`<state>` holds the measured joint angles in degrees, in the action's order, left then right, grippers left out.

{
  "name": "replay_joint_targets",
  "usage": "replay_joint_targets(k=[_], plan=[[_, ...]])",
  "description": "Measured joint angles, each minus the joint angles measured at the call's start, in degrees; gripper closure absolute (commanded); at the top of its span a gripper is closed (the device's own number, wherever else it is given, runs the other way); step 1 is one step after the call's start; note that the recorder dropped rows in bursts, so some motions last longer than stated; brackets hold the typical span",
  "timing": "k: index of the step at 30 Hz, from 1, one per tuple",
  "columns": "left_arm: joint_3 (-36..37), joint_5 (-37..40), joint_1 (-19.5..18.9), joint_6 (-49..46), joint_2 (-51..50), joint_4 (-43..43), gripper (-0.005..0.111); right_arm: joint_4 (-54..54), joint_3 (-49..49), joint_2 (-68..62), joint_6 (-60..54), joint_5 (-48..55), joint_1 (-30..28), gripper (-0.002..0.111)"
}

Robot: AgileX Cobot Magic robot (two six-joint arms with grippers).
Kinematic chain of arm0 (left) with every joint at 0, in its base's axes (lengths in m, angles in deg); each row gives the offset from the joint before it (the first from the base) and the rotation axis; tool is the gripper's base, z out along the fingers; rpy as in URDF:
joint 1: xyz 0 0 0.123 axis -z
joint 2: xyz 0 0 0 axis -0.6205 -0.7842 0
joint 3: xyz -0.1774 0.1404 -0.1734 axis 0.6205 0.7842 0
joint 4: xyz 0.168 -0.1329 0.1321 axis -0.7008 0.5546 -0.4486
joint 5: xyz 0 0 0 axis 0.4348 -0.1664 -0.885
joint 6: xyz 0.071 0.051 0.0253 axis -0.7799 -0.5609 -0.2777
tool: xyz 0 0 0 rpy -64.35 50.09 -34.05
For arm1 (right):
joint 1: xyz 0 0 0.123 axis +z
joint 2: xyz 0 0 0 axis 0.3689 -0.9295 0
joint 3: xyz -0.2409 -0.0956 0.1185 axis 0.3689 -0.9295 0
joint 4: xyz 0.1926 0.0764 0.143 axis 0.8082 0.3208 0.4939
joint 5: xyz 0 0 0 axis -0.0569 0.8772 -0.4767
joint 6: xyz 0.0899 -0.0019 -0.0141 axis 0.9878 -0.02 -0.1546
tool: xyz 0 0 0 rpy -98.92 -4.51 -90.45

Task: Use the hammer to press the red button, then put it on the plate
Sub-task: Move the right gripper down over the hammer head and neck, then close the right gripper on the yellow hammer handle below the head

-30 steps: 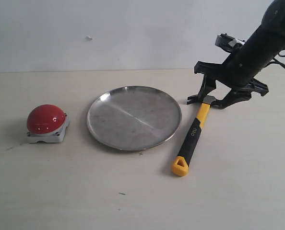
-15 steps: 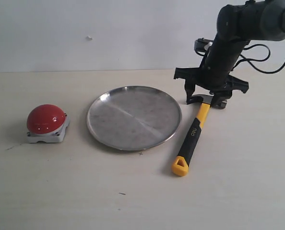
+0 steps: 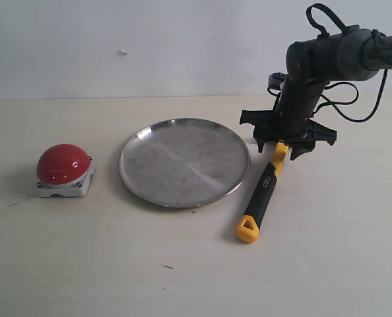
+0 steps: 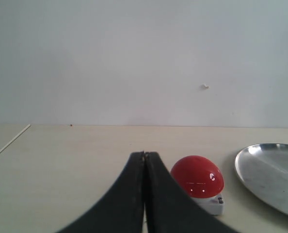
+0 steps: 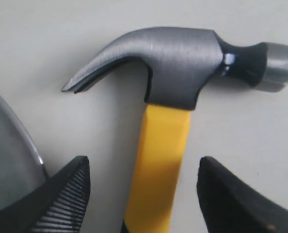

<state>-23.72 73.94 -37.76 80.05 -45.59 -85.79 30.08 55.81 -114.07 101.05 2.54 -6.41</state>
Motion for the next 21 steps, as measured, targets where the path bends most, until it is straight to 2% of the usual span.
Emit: replay_joint_targets(k=[16, 17, 21], plan=[[0.00, 0.00, 0.00, 0.00, 0.00, 0.00, 0.107, -4.07, 0.11, -2.18, 1.39, -1.93, 0.00, 0.047], [0.00, 0.00, 0.00, 0.00, 0.00, 0.00, 0.107, -4.21, 0.22, -2.18, 1.39, -1.93, 0.00, 0.048], [0.00, 0.00, 0.00, 0.00, 0.00, 0.00, 0.107, -4.82, 0.36, -2.31, 1.15, -1.31, 0.00, 0.069]])
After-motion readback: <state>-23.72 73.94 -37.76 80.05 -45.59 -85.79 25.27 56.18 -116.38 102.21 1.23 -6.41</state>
